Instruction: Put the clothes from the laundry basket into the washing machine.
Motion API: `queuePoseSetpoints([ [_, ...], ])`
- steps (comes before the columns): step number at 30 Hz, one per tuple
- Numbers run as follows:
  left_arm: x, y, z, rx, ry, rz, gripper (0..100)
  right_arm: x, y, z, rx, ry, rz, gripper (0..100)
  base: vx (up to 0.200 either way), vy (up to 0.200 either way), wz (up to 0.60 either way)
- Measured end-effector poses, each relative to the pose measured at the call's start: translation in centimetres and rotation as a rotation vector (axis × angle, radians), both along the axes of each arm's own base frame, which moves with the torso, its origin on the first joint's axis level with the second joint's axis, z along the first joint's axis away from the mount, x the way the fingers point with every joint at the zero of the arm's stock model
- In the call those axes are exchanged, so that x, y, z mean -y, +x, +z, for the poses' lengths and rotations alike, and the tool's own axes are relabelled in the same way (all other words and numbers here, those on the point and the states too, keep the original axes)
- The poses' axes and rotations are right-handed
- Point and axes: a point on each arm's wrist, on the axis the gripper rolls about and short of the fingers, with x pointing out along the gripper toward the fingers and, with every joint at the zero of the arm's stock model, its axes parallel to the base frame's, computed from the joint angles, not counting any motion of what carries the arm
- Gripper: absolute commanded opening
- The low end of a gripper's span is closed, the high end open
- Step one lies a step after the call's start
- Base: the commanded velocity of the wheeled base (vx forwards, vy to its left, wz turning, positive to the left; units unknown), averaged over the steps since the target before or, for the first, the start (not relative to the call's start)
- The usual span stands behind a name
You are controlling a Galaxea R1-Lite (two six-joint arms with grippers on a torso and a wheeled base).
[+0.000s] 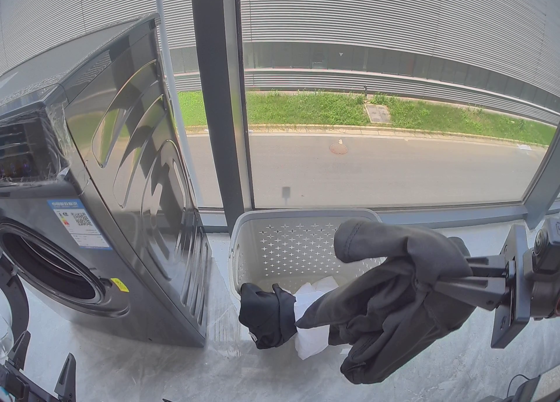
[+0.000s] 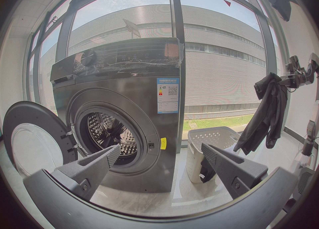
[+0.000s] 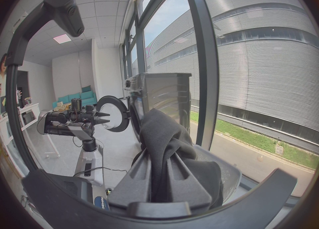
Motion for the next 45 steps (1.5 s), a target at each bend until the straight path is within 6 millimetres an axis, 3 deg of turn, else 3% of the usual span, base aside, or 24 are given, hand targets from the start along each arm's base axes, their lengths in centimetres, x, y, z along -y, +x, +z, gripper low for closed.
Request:
queuePoseSetpoints([
  [20, 0.0, 0.0, 0.0, 0.000, -0.001, 0.000, 100, -2.0, 0.3, -2.4, -0.081, -0.092, 0.077, 0, -0.200, 0.000, 0.00],
  [28, 0.0, 0.0, 0.0, -0.003, 0.005, -0.004, 100, -2.5, 0.2, -2.3, -0.081, -0.097, 0.110, 0, 0.000, 0.000, 0.00],
  [35, 0.0, 0.0, 0.3, 0.027, 0.006, -0.017, 100, -4.0, 0.5, -1.1, -0.057, -0.074, 0.157, 0, 0.000, 0.000, 0.00],
  [40, 0.0, -0.7, 4.6, 0.175, -0.026, -0.042, 100, -4.8, 0.9, -0.8, -0.055, -0.072, 0.164, 0, 0.000, 0.000, 0.00],
  [45, 0.0, -0.6, 9.8, 0.246, -0.002, -0.307, 100, -5.8, 1.3, -0.4, -0.049, -0.068, 0.183, 0, 0.000, 0.000, 0.00],
])
